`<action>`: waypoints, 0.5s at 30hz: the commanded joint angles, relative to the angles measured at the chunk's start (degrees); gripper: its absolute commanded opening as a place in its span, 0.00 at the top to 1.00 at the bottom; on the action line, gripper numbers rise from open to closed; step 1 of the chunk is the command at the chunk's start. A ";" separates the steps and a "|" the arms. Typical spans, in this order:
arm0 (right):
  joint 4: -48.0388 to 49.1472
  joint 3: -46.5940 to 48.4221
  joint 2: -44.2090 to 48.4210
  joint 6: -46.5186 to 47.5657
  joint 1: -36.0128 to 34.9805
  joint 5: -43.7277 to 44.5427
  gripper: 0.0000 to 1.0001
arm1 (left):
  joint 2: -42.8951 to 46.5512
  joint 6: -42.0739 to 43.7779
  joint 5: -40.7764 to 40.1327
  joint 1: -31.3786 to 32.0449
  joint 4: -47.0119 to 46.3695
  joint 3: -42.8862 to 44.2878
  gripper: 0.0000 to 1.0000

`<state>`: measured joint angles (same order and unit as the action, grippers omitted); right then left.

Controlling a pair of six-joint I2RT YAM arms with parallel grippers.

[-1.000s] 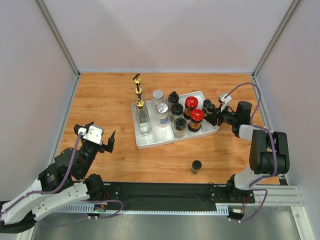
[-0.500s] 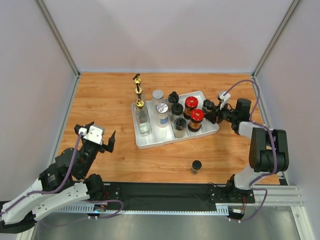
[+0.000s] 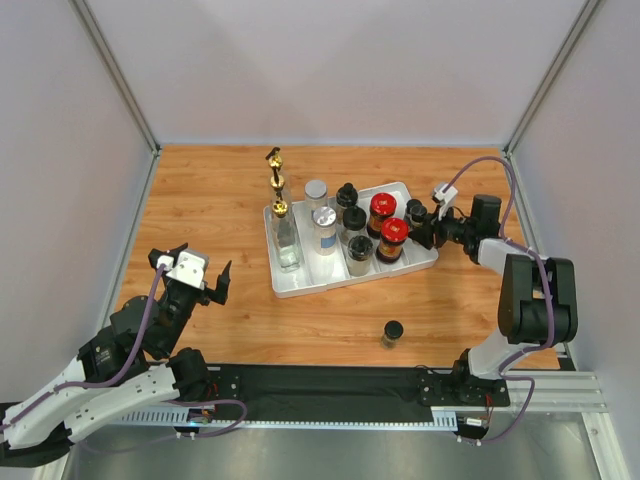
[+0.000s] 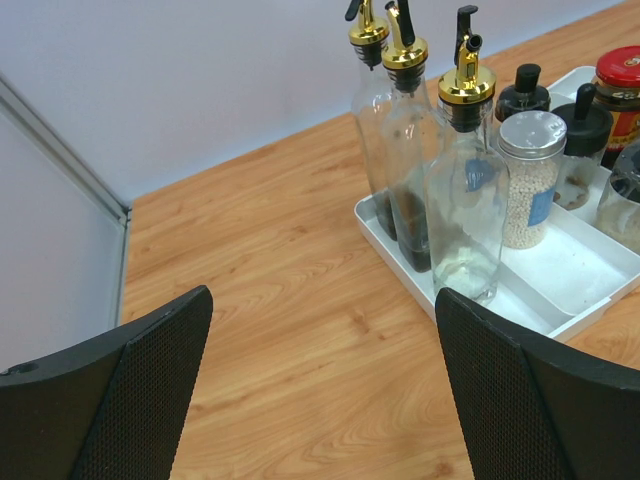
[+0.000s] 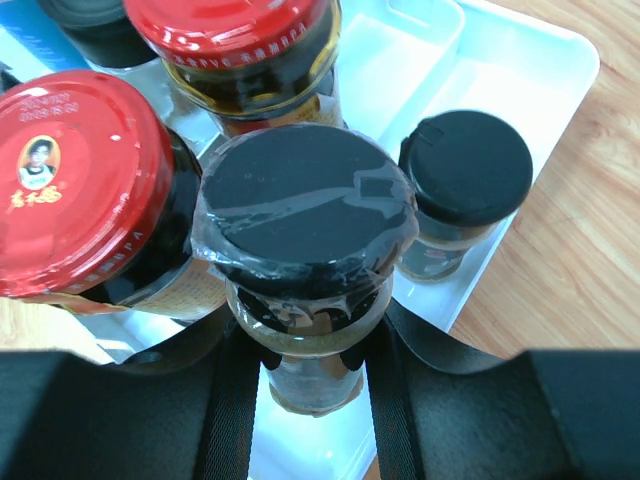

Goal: Organize the condiment bottles
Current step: Place the bottle in the storage box.

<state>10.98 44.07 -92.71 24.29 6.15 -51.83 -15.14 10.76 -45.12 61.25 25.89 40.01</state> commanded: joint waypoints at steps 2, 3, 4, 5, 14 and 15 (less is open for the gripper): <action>-7.89 6.10 0.34 9.88 0.61 -6.60 0.64 | 0.46 -0.04 -0.75 -0.43 -1.63 -0.11 0.00; -10.78 6.89 0.25 11.98 0.61 -7.31 0.65 | 0.46 -0.04 -0.67 -0.43 -1.63 -0.11 0.00; -12.81 8.21 0.16 12.87 0.61 -7.84 0.65 | 0.55 -0.22 -0.75 -0.52 -1.46 -0.11 0.00; -13.79 8.48 0.24 13.75 0.61 -8.63 0.65 | 0.55 -0.04 -0.84 -0.43 -1.46 -0.11 0.00; -17.66 6.11 2.26 17.27 0.79 -9.86 0.64 | 0.55 -0.04 -0.76 -0.52 -1.81 -0.28 0.00; -19.58 5.50 4.09 18.67 1.05 -10.82 0.64 | 0.55 -0.13 -0.84 -0.52 -1.63 -0.20 0.00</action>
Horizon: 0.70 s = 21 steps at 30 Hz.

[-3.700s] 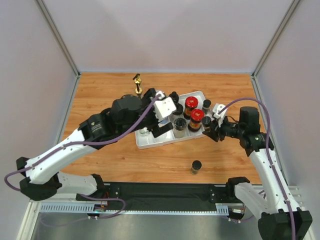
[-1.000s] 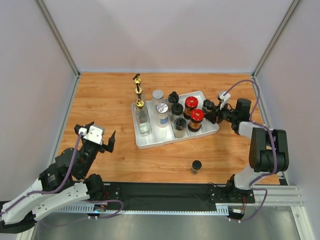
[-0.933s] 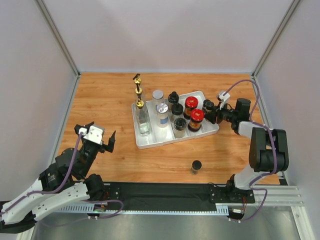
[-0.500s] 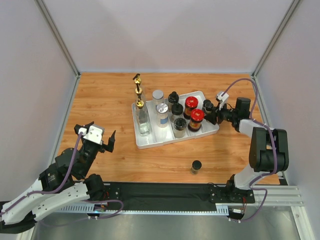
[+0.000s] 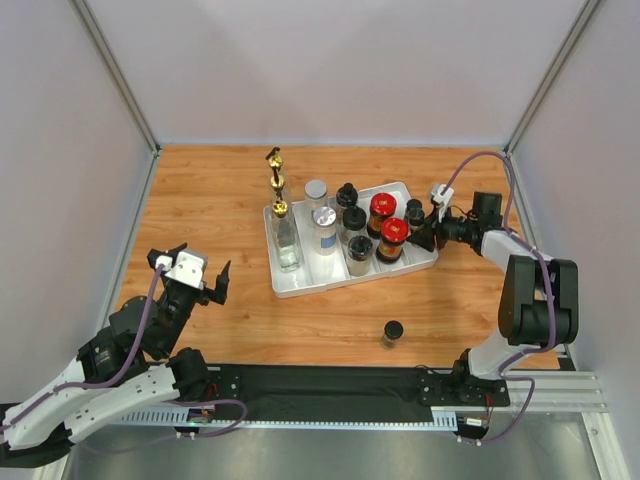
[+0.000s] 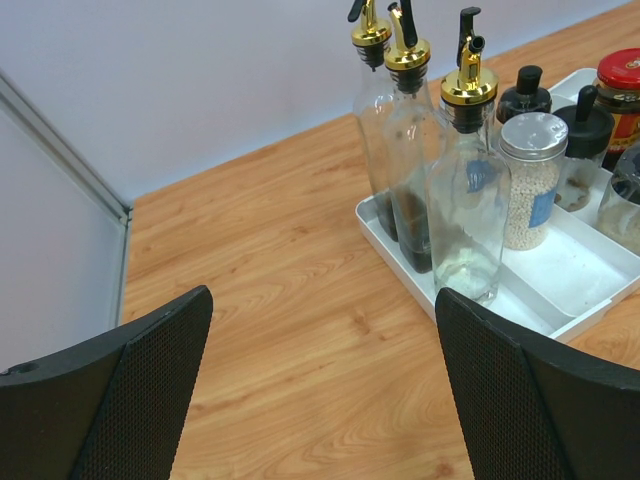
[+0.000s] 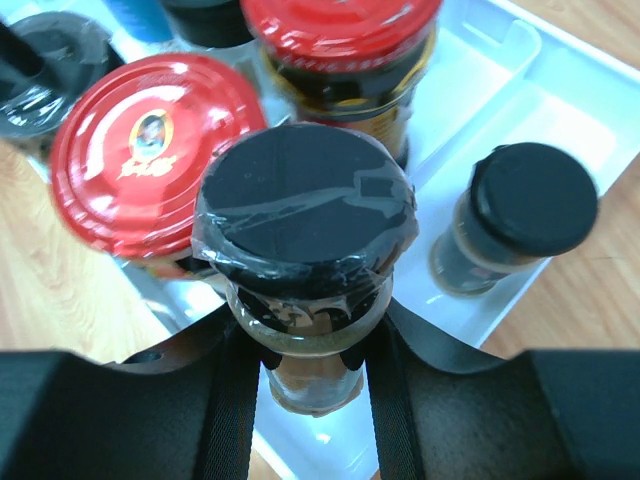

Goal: Organize the condiment bottles
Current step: Place the bottle in the storage box.

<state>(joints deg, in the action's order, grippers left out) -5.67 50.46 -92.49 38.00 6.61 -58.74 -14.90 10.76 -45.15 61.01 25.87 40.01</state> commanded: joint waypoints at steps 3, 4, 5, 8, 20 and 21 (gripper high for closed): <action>-5.03 -1.94 7.31 6.83 0.86 -4.28 0.64 | 0.39 -0.31 -0.82 -0.28 -1.26 -0.11 0.00; -7.40 -1.33 8.80 8.48 0.86 -3.06 0.64 | 0.48 -0.31 -0.82 -0.19 -1.26 -0.19 0.00; -10.21 -0.37 9.60 9.97 0.95 -2.26 0.64 | 0.39 -0.22 -0.82 -0.19 -1.35 -0.28 0.00; -16.91 -0.18 12.06 13.93 1.38 1.07 0.64 | 0.39 -0.13 -0.65 -0.28 -1.96 -0.46 0.00; -16.99 1.38 9.97 14.20 2.18 5.22 0.60 | 0.57 -0.48 -0.29 -0.37 -1.78 -0.37 0.00; -19.61 2.53 8.04 14.64 2.00 4.95 0.60 | 0.48 -0.48 -0.29 -0.37 -1.96 -0.46 0.00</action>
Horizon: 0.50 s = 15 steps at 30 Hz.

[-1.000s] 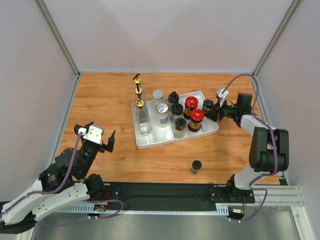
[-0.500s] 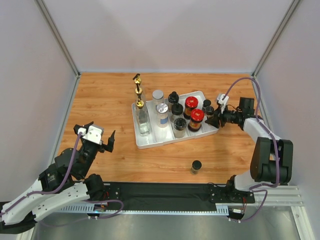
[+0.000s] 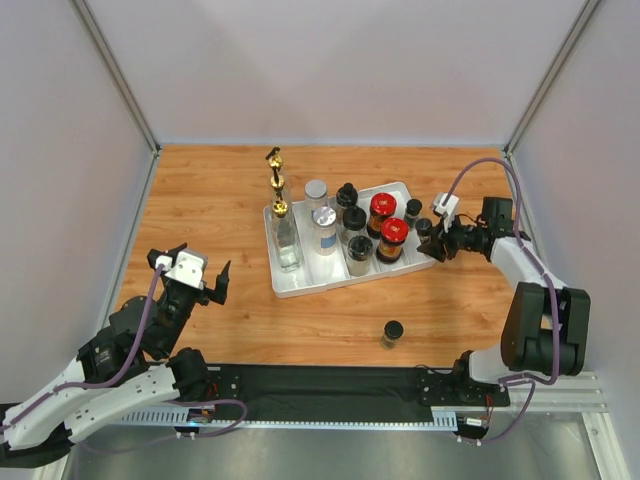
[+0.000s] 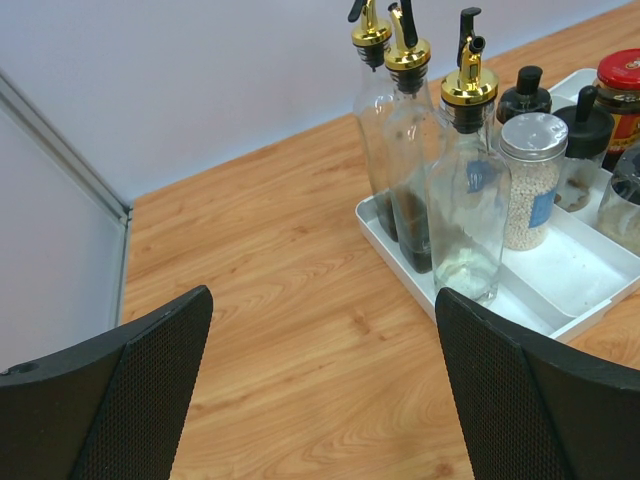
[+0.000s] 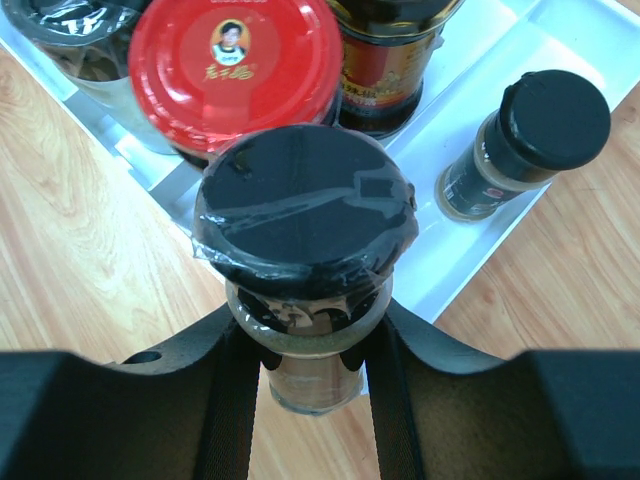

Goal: Organize the condiment bottles
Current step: Place the bottle in the storage box.

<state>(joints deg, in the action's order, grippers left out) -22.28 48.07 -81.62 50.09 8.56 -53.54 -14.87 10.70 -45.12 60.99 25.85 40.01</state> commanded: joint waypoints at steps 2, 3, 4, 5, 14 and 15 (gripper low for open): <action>-4.43 6.32 -4.15 3.35 -0.38 -1.12 0.60 | 0.20 -0.24 -0.14 -0.35 -2.29 -0.63 0.00; -4.35 6.85 -4.68 3.61 -0.73 -1.39 0.60 | 0.02 -0.33 -0.05 -0.43 -2.29 -0.55 0.00; -4.17 7.12 -5.38 3.18 -1.43 -1.04 0.60 | -0.07 -0.33 -0.05 -0.44 -2.20 -0.46 0.00; -2.52 7.29 -5.56 2.48 -1.79 -1.04 0.59 | 0.02 -0.41 -0.23 -0.44 -2.03 -0.46 0.00; -6.50 11.42 -10.12 7.45 -2.14 -8.33 0.55 | 0.02 -0.41 -0.49 -0.61 -1.94 -0.72 0.00; -8.63 12.38 -10.74 9.31 -2.14 -9.21 0.56 | 0.02 -0.33 -0.49 -0.61 -1.94 -0.81 0.00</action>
<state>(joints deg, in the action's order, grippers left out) -26.57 56.01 -90.76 52.75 6.52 -56.99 -14.90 10.68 -45.15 60.71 25.45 39.44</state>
